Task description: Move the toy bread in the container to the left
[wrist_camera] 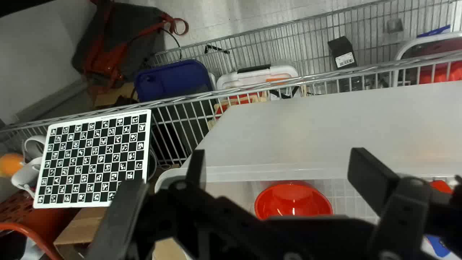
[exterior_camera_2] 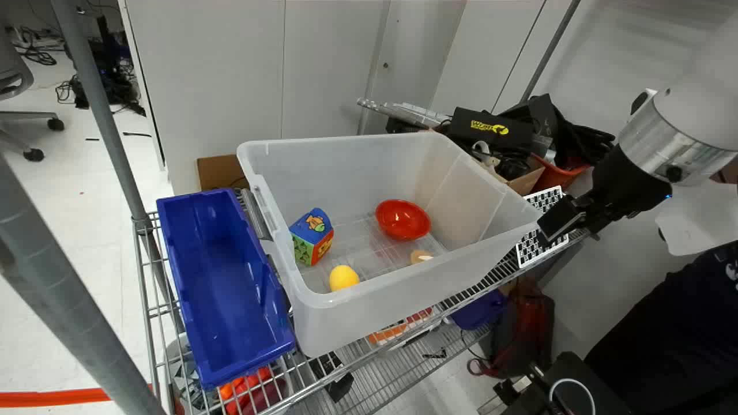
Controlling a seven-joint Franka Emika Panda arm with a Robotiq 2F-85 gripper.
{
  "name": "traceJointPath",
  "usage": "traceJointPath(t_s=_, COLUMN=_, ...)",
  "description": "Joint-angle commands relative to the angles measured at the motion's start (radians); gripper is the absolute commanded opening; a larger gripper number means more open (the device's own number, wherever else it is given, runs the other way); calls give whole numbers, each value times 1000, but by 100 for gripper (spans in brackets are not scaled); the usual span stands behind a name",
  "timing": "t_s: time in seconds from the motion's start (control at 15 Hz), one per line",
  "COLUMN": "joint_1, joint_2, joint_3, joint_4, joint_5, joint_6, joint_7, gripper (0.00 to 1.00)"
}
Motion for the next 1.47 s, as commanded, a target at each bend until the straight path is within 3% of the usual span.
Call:
traceJointPath(t_s=0.0, joint_1=17, joint_2=0, joint_3=-17, joint_4=3, joint_5=-6, joint_6=-3, joint_7=4, gripper=100)
traceJointPath(t_s=0.6, joint_1=17, joint_2=0, joint_3=-17, joint_4=4, joint_5=-6, joint_6=-3, joint_7=4, gripper=100)
traceJointPath(t_s=0.93, joint_1=34, joint_2=63, joint_3=-23, joint_4=91, joint_5=78, joint_6=25, joint_7=44, gripper=100)
traceJointPath(t_s=1.2, joint_1=26, joint_2=185, joint_3=-14, joint_4=217, joint_5=54, joint_6=102, joint_7=146, gripper=100)
traceJointPath(t_s=1.33, joint_1=56, joint_2=294, joint_3=-43, joint_4=297, joint_5=202, joint_6=154, joint_7=132, gripper=100)
traceJointPath(t_s=1.4, joint_1=49, joint_2=366, joint_3=-47, joint_4=348, joint_5=199, joint_6=167, joint_7=162, gripper=100)
